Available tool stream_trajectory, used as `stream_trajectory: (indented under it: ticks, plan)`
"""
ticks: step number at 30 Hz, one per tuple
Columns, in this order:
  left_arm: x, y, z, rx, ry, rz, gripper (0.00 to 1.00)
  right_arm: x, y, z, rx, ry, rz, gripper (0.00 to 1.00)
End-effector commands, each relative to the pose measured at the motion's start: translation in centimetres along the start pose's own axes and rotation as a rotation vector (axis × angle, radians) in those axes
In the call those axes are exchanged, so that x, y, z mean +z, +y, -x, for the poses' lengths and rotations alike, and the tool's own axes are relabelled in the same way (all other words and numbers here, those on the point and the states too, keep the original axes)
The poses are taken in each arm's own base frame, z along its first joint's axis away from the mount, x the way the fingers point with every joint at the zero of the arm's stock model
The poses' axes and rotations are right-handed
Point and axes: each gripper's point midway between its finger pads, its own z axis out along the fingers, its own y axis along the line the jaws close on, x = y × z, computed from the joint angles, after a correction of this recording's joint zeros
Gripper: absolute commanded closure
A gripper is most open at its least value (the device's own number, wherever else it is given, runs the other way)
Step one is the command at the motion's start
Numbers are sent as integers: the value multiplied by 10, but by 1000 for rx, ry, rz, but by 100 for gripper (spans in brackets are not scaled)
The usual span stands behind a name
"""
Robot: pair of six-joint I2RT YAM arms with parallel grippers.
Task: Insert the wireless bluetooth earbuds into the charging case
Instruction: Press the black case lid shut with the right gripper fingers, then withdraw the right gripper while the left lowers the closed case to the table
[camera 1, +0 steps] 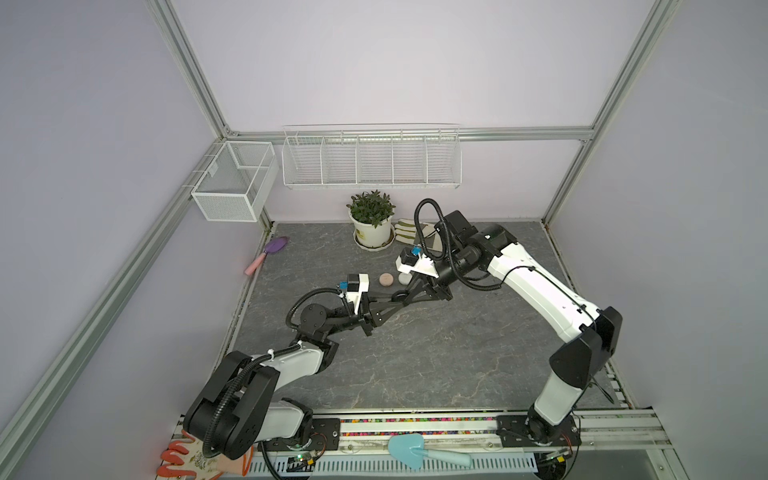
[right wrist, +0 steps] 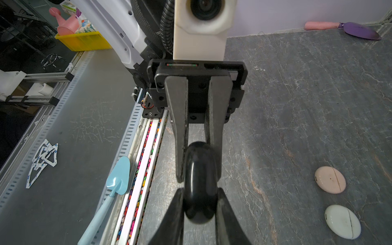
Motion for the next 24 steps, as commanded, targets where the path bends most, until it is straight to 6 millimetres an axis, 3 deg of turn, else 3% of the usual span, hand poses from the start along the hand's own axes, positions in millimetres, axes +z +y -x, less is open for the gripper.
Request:
stream_trajectory:
  ticks: [1,7,8,10,11,13,16,20,22,24]
  plan:
    - [1,-2,19,41,-59,3,100,15,-4,-10,-23,57,-12,84]
    - [3,6,20,-1,-71,30,100,29,-11,-20,-33,116,-37,84]
    - [4,8,21,-6,-75,35,100,30,-14,-21,-32,122,-49,82]
    - [3,15,21,-41,-80,62,100,28,-17,-20,-25,132,-77,64]
    - [2,23,20,-78,-76,88,100,23,-18,-19,-9,134,-99,61]
    - [-7,49,13,-197,-50,177,100,11,-20,-16,57,100,-164,53]
    - [-37,101,-9,-368,14,405,100,3,-46,-16,181,-67,-324,40]
    - [-94,167,-54,-556,160,809,100,-2,-90,-30,302,-223,-539,38]
    - [-109,192,-70,-636,197,877,100,-2,-111,-46,380,-224,-620,38]
    - [-110,212,-84,-714,229,837,100,-5,-128,-61,444,-204,-688,38]
